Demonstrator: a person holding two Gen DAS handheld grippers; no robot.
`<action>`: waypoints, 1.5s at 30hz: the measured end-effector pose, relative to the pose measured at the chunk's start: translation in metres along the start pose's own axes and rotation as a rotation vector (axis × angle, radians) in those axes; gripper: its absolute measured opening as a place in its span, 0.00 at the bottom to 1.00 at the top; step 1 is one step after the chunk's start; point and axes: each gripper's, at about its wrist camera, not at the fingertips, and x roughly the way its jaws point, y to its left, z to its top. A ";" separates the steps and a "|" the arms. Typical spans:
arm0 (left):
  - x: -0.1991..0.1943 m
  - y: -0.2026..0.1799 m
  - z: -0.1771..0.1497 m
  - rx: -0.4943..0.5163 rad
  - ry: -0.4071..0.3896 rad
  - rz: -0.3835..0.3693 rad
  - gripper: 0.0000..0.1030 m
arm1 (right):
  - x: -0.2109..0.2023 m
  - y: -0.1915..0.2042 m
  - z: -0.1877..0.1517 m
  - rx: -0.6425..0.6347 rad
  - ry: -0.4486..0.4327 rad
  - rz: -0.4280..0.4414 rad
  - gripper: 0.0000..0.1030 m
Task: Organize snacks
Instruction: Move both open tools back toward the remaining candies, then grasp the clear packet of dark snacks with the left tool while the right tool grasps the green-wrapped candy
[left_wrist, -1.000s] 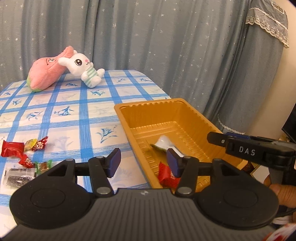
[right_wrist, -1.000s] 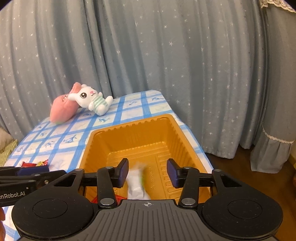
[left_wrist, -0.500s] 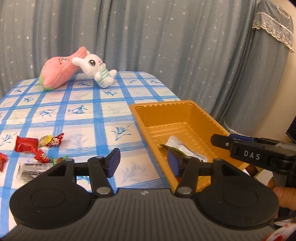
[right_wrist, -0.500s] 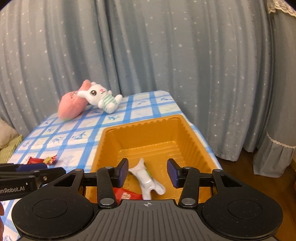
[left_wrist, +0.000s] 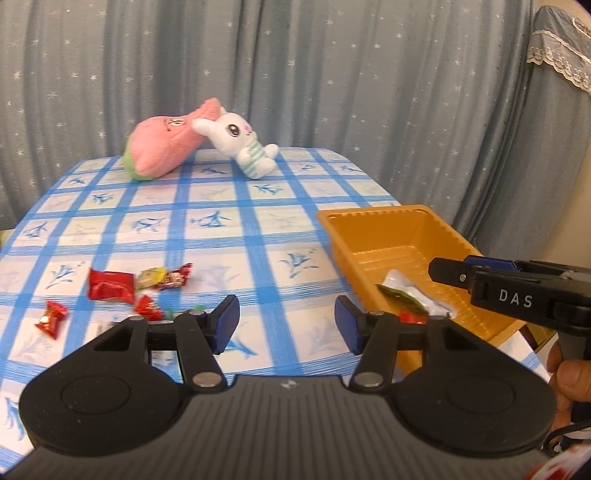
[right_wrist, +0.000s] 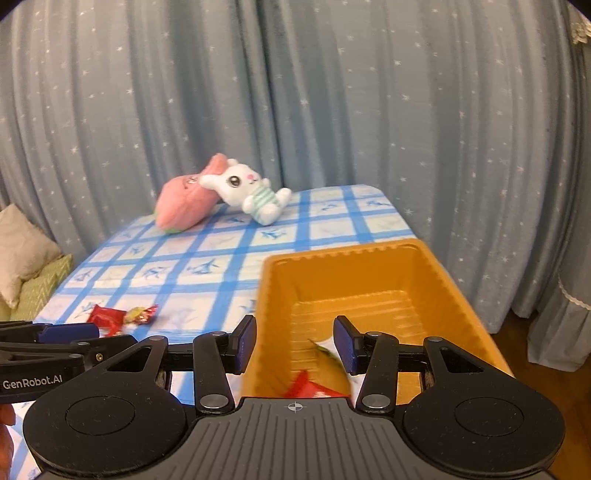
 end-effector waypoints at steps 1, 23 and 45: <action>-0.002 0.004 0.000 -0.001 -0.001 0.006 0.52 | 0.002 0.004 0.000 -0.006 0.002 0.005 0.45; -0.034 0.112 -0.018 -0.026 -0.007 0.181 0.59 | 0.031 0.096 -0.001 -0.127 0.038 0.129 0.45; 0.037 0.153 -0.036 0.292 0.094 0.026 0.65 | 0.092 0.141 -0.024 -0.249 0.158 0.180 0.45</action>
